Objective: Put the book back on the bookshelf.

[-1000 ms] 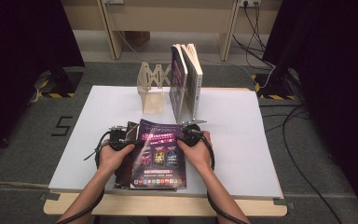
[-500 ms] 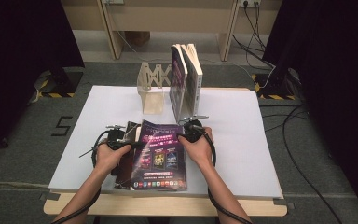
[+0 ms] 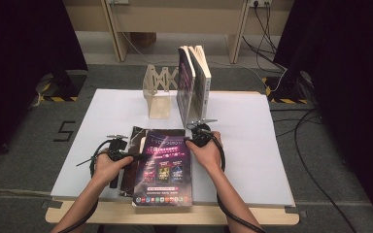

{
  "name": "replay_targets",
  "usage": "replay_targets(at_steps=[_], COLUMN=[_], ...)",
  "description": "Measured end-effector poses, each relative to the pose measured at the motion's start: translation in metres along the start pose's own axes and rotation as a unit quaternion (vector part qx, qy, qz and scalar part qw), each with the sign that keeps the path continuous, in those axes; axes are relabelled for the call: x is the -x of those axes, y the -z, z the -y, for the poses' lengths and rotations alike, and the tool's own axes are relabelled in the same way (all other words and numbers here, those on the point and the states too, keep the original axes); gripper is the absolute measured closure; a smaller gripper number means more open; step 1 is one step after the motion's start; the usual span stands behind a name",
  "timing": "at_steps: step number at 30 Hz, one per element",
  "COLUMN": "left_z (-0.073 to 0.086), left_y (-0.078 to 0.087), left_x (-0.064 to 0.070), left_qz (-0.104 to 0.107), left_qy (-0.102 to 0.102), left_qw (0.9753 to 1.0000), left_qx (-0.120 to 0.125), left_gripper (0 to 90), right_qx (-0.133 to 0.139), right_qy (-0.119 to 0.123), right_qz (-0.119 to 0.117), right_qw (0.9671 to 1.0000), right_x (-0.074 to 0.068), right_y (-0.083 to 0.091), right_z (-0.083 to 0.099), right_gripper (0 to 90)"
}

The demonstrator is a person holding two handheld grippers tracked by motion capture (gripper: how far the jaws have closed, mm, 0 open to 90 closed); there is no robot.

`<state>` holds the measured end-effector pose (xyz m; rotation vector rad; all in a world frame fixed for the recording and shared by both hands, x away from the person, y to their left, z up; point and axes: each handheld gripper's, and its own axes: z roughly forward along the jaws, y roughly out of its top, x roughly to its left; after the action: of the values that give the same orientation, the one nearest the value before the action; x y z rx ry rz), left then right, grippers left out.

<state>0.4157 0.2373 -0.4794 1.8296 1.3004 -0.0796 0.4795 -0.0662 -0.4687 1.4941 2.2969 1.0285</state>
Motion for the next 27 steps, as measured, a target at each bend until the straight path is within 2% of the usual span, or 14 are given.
replay_targets(at_steps=[5, 9, 13, 16, 18, 23, 27], left_z=[0.002, 0.003, 0.003, 0.001, 0.000, 0.000, 0.000], left_y=[0.001, 0.002, 0.004, 0.007, 0.007, 0.003, -0.001], left_x=[0.000, -0.001, 0.000, 0.001, 0.002, 0.002, 0.001], left_qz=[-0.005, -0.030, -0.062, -0.065, -0.077, -0.091, -0.094], left_qy=[0.005, 0.003, -0.007, -0.012, -0.021, -0.032, -0.031], left_qw=[1.0000, 0.9995, 0.9977, 0.9972, 0.9962, 0.9952, 0.9951], left_qx=[0.003, 0.008, 0.026, 0.035, 0.035, 0.017, 0.005], left_gripper=[84.6, 72.0, 61.4, 60.4, 60.2, 61.3, 61.2], right_qx=[-0.008, -0.016, -0.021, -0.022, -0.024, -0.028, -0.029], right_qy=[-0.006, -0.013, -0.016, -0.018, -0.018, -0.039, -0.042], right_qz=[-0.013, -0.023, -0.028, -0.032, -0.030, -0.039, -0.044], right_qw=[0.9999, 0.9995, 0.9993, 0.9991, 0.9991, 0.9981, 0.9977], right_x=[0.001, 0.002, 0.002, 0.001, 0.001, 0.005, 0.006], right_y=[-0.003, -0.006, -0.008, -0.010, -0.010, -0.013, -0.015], right_z=[0.001, 0.001, 0.002, 0.001, 0.000, -0.001, -0.003], right_gripper=[56.5, 56.0, 55.6, 55.2, 54.9, 53.7, 53.3])
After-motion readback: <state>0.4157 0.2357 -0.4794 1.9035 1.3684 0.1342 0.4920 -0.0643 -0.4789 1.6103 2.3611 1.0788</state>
